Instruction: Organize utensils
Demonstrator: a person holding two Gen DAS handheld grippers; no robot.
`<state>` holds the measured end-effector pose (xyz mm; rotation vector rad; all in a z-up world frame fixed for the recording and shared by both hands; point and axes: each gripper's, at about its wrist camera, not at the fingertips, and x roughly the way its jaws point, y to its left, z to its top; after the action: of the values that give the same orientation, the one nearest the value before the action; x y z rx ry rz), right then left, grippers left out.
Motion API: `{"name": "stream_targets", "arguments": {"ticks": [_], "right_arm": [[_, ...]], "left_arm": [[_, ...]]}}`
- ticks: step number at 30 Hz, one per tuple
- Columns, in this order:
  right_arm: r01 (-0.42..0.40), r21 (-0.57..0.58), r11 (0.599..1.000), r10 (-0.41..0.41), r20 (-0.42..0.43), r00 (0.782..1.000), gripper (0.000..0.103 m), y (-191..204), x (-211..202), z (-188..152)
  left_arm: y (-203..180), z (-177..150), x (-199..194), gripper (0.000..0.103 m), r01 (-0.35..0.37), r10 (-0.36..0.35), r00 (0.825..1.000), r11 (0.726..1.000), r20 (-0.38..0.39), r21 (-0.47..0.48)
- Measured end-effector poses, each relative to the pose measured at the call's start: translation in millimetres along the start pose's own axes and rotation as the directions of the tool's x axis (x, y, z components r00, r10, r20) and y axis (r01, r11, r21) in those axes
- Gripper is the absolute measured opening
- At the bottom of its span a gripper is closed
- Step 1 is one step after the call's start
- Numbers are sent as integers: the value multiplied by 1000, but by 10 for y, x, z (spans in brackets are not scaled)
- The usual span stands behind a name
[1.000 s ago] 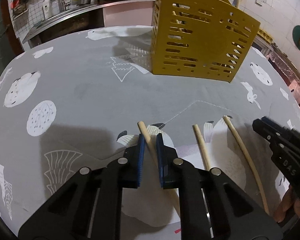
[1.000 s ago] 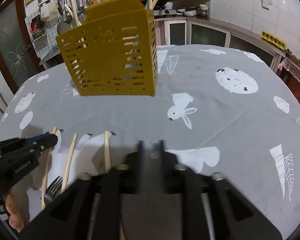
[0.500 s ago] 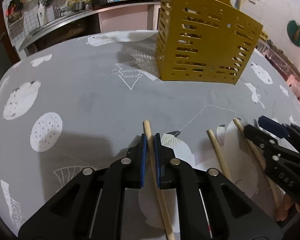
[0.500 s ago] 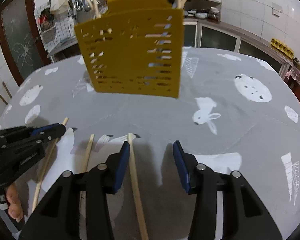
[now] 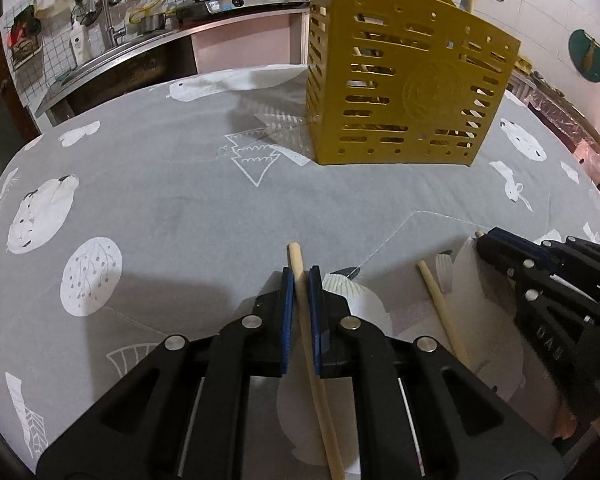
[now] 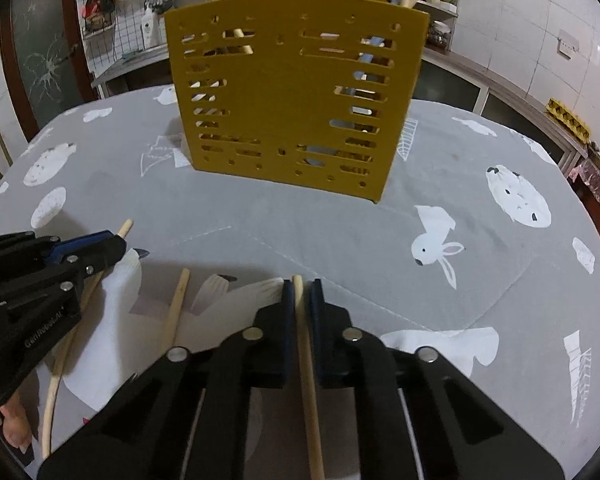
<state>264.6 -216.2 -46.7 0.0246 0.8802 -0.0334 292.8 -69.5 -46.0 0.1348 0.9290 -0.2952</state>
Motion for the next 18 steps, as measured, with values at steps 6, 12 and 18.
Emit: {"name": "stream_targets", "arguments": {"ticks": [6,12,18], "right_arm": [[-38,71,997,36,29,999,6,-115,-119,38],[-58,125,990,45,108,993,5,-270,-409,155],[-65,138,988,33,221,975,5,-360,-812,267]], "left_arm": [[6,-4,-19,6,6,-6,1000,1000,6,-14],[20,38,-207,6,31,-29,998,999,60,-31],[-4,75,-573,5,39,-35,985,999,169,-20]]}}
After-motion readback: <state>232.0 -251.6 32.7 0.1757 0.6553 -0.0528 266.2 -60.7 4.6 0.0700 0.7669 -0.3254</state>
